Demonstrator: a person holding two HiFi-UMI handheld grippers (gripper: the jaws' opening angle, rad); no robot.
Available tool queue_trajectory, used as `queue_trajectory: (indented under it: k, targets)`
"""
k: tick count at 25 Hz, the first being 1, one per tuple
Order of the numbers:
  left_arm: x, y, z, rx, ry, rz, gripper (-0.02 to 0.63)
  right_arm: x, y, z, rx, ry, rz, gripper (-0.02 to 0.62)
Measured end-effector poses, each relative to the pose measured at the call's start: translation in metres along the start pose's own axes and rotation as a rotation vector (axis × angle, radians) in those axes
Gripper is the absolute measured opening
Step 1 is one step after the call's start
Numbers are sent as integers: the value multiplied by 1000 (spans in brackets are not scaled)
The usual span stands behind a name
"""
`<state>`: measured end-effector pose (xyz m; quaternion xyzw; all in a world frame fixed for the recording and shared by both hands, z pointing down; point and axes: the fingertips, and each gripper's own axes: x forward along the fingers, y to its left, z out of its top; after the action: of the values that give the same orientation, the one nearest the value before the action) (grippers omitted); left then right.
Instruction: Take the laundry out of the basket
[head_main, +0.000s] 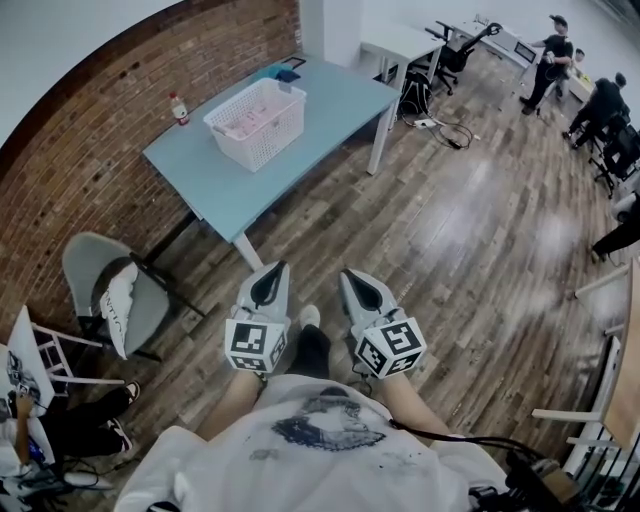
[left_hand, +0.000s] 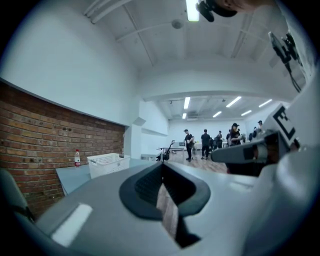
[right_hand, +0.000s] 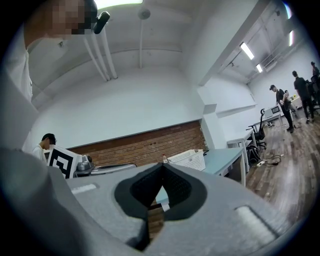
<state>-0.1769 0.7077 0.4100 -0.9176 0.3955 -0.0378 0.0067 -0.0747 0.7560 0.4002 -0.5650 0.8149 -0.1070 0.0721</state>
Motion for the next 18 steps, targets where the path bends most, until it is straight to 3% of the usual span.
queue_trajectory:
  k: [7,18]
  targets:
    - [82,60,-12,-26,10,21,-11,90,-51,-1,-1,41,10,-3]
    - [218,210,-8,-68,33,96,-11,291,-108,19,-9,108,77,-3]
